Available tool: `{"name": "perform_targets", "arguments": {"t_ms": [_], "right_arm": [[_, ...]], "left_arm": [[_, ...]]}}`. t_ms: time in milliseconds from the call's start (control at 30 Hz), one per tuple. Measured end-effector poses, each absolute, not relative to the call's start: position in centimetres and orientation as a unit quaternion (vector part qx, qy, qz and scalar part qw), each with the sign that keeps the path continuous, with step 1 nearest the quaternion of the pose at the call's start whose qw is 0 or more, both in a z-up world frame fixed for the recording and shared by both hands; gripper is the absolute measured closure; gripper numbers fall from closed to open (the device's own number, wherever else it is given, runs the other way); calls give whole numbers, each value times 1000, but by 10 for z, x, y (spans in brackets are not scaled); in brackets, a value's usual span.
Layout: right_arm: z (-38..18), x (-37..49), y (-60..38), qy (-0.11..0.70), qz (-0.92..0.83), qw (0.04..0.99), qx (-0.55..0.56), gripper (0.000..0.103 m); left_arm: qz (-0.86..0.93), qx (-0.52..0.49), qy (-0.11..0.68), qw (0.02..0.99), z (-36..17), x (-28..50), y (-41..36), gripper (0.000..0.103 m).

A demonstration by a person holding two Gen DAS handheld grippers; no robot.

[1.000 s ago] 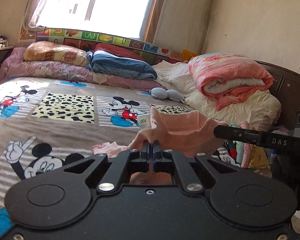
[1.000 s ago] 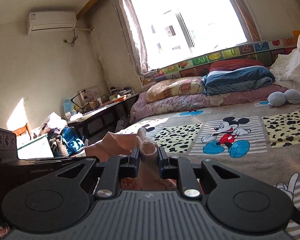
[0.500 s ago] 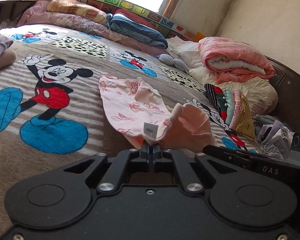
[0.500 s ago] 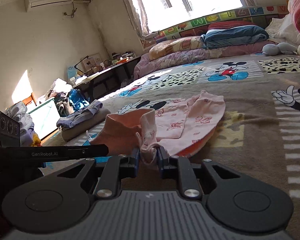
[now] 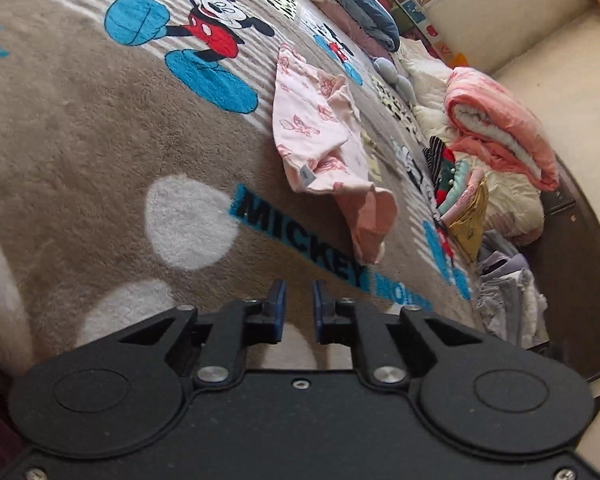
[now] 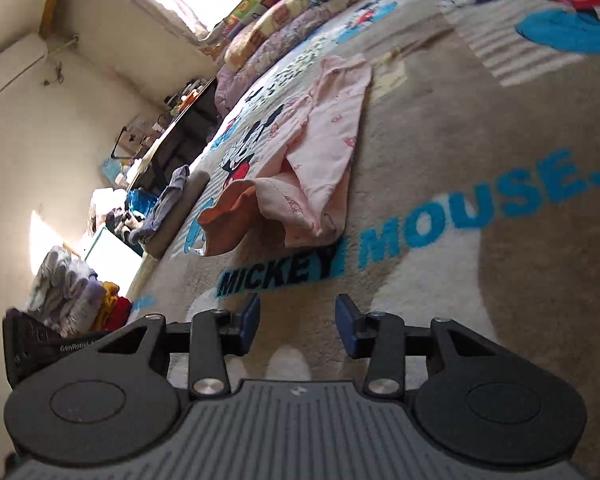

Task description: Fold clothes

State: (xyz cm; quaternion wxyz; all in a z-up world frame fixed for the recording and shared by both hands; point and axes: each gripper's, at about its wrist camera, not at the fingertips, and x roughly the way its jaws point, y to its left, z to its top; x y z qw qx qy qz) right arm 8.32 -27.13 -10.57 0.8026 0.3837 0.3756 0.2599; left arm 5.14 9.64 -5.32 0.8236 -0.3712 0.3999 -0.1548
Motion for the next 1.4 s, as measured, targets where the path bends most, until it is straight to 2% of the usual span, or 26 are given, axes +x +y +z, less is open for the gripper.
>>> {"name": "perform_targets", "arguments": {"t_ms": [33,67,100,200,333,433,533,633,667,700,733,767,800,833,900,1100,1200,1300,1367,1400], "right_arm": [[-108,79,-276,377,260,783,421,58],[-110,75,-280,378,259,762,458,49],[-112,71,-284,378,258,740,494,43],[-121,82,-291,354,224,736,531,43],[-150,109,-299,323,174,714,596,43],[-166,122,-290,318,146,703,619,50],[-167,132,-275,315,142,712,612,51],[-167,147,-259,319,151,723,594,52],[-168,151,-255,320,153,728,586,56],[-169,156,-250,321,155,734,578,65],[-170,160,-246,322,156,739,570,71],[-171,164,-242,323,158,745,562,84],[-170,166,-239,320,162,748,558,87],[-170,167,-238,316,165,751,555,87],[-165,168,-235,308,168,767,537,86],[-129,158,-244,304,160,838,424,85],[-110,151,-254,316,161,861,366,85],[-132,143,-266,373,148,829,389,87],[-146,124,-273,352,150,824,418,87],[-145,120,-272,347,148,822,426,79]], "left_arm": [[-152,-394,388,819,-47,47,101,40],[-144,-408,377,819,-43,47,104,26],[-135,-421,367,818,-41,47,107,26],[-114,-439,349,820,-48,69,107,26],[-97,-480,351,798,-84,104,99,26],[-91,-522,342,776,-110,120,93,29],[-97,-536,328,772,-121,133,85,30],[-105,-527,330,776,-126,142,78,38],[-108,-520,333,779,-127,145,75,45],[-111,-513,336,782,-128,148,73,55],[-114,-506,340,784,-129,150,70,60],[-116,-499,343,787,-129,153,68,66],[-119,-492,347,790,-130,155,66,70],[-118,-474,349,799,-129,156,64,74],[-111,-426,353,825,-124,156,60,94],[-137,-341,313,876,-90,133,59,99],[-136,-305,320,887,-83,116,57,99],[-108,-295,373,873,-105,113,56,99],[-107,-327,383,857,-114,111,61,98],[-112,-338,380,854,-113,108,63,92]]}}
